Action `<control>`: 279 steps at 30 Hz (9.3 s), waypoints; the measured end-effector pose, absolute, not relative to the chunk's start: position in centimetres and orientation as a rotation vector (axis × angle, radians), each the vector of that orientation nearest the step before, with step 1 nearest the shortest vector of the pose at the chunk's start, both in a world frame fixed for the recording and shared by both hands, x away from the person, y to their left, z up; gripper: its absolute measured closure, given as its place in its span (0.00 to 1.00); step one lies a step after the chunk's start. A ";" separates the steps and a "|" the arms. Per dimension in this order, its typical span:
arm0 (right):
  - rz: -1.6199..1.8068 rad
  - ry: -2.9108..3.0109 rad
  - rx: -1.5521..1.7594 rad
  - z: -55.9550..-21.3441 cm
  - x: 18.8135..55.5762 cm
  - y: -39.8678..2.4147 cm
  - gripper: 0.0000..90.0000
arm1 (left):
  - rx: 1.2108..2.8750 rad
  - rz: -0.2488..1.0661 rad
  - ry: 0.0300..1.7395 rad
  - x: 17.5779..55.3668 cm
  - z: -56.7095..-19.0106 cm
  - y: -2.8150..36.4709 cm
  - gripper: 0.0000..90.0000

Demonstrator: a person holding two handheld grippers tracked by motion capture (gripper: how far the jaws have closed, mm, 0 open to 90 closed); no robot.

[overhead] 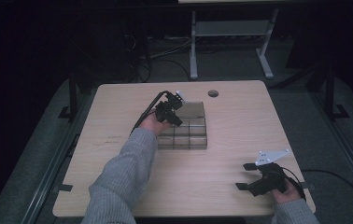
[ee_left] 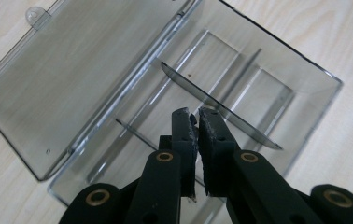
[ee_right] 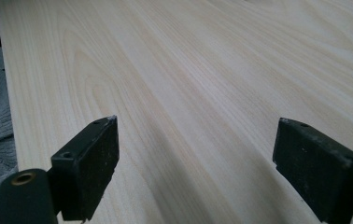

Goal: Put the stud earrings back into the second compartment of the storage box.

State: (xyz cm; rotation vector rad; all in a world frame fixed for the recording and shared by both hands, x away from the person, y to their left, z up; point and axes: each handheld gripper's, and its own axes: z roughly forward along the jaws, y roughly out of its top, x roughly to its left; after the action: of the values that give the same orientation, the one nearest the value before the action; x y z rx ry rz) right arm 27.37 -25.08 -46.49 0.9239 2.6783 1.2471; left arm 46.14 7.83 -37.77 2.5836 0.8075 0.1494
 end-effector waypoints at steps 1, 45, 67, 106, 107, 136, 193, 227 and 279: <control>1.247 2.679 0.922 -46.5 27.4 -25.1 0.16 | 2.591 0.153 0.813 46.4 -38.0 7.7 0.95; 1.248 2.688 0.914 -46.6 27.4 -25.0 0.16 | 2.638 0.109 0.889 48.8 -41.9 5.3 0.87; 1.208 2.673 0.950 -46.6 27.4 -25.1 0.16 | 2.581 0.101 0.843 42.6 -39.0 12.2 0.75; 1.179 2.640 1.001 -46.8 27.0 -25.1 0.16 | 2.498 0.180 0.944 34.4 -40.6 23.8 0.63; 1.179 2.640 1.000 -46.8 27.0 -25.2 0.16 | 2.498 0.180 0.944 34.4 -40.6 23.8 0.63; 1.161 2.667 0.961 -46.7 27.2 -24.7 0.16 | 2.450 0.153 0.988 32.4 -43.7 25.9 0.78; 1.162 2.659 0.973 -46.7 27.2 -24.8 0.16 | 2.491 0.156 0.863 33.5 -41.4 23.0 0.94; 1.193 2.651 0.962 -46.5 27.0 -25.0 0.16 | 2.545 0.116 0.748 39.4 -38.0 14.3 0.94; 1.255 2.629 0.969 -46.4 27.1 -25.4 0.16 | 2.655 0.066 0.890 48.5 -42.0 6.5 0.94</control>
State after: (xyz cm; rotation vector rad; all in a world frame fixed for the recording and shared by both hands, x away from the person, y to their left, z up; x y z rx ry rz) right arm 27.13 -25.40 -46.40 0.9691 2.6290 1.2553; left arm 48.50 6.50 -42.04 2.6552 0.8903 0.0663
